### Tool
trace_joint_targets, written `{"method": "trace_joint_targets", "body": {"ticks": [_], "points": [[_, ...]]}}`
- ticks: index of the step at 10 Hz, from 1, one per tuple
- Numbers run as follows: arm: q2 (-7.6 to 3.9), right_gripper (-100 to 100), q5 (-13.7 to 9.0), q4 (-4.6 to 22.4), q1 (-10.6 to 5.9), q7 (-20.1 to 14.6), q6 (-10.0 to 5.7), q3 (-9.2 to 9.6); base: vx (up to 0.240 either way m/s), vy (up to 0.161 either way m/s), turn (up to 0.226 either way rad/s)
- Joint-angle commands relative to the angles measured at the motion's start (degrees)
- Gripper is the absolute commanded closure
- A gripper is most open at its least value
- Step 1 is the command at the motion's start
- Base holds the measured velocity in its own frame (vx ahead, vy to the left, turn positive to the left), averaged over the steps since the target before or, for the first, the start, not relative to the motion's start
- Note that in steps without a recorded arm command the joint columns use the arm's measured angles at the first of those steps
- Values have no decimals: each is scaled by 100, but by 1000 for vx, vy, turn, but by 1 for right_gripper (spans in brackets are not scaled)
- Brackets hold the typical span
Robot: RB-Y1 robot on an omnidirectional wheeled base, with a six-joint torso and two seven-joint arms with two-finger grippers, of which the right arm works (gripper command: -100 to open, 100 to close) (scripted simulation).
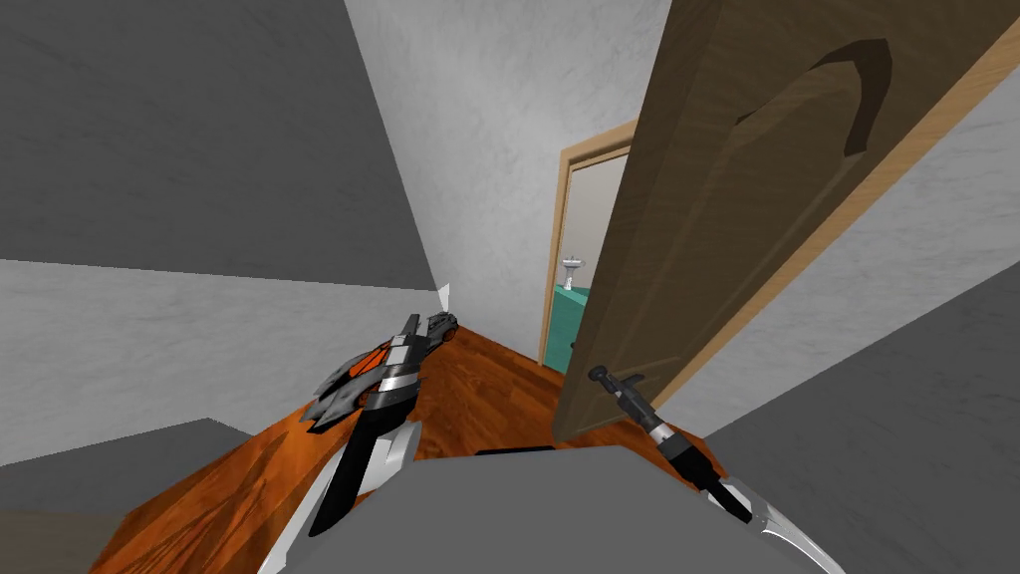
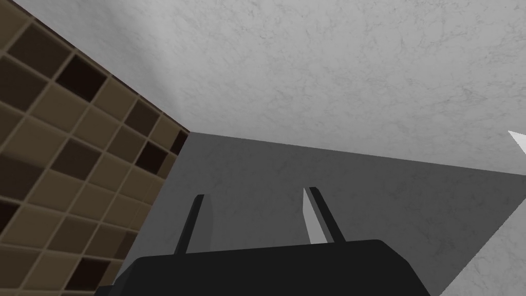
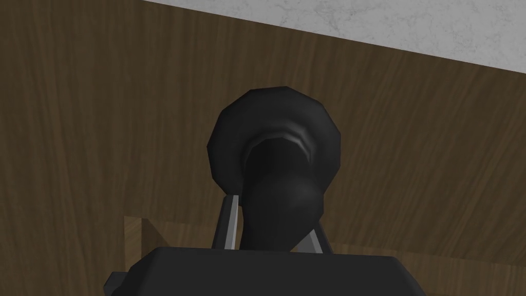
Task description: Pull the door open
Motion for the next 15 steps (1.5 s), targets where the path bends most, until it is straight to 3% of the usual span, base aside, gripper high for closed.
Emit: {"method": "trace_joint_targets", "body": {"ticks": [1, 8, 9, 15], "points": [[-30, 100, 6, 85, -5, 19, -83, -21, -183, -118, 175], [-94, 100, 36, 274, 11, 28, -303, -79, -222, -99, 163], [-61, 100, 56, 329, -23, 17, -328, -37, -85, -34, 27], [-95, 100, 127, 455, 28, 15, -508, -149, -178, -85, 172]]}}
